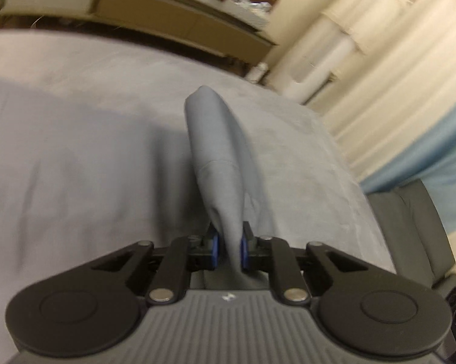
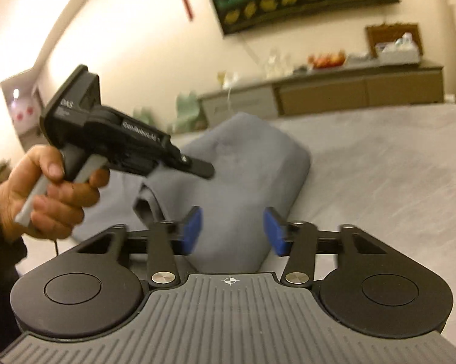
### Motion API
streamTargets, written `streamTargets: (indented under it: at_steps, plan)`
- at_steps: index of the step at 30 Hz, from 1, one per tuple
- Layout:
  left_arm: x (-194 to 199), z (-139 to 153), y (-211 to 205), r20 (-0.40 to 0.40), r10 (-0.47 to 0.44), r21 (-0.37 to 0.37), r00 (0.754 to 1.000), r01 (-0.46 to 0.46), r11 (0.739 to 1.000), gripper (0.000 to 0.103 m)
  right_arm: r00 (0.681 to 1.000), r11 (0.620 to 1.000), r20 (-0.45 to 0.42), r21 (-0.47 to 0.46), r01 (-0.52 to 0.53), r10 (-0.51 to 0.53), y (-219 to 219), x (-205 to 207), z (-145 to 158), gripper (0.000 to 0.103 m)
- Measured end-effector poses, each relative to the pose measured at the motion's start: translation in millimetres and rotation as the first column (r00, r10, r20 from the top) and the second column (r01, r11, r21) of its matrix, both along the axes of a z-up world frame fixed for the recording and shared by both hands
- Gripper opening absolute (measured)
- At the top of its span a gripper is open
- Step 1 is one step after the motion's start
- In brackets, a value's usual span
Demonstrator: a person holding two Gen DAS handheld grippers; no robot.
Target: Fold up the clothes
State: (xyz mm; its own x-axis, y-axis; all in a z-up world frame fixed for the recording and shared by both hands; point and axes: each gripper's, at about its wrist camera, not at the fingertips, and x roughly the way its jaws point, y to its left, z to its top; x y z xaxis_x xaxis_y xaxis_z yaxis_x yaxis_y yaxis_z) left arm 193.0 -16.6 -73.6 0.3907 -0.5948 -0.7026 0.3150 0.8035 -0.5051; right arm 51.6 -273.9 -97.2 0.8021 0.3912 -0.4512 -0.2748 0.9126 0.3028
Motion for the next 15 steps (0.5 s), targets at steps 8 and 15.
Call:
streamTargets:
  at_steps: [8,15]
  plan:
    - [-1.9,-33.5,14.7,-0.021,0.033,0.02,0.999,-0.032,0.999,0.018,0.984,0.994,-0.173,-0.088,-0.065,0.049,39.1,31.6,-29.4,0.035]
    - [-21.3,-24.4,37.5,-0.006,0.057,-0.103,0.998,-0.058,0.993,0.035,0.991,0.991,-0.13,-0.122,-0.052,0.036,36.0,52.7,-22.9,0.033]
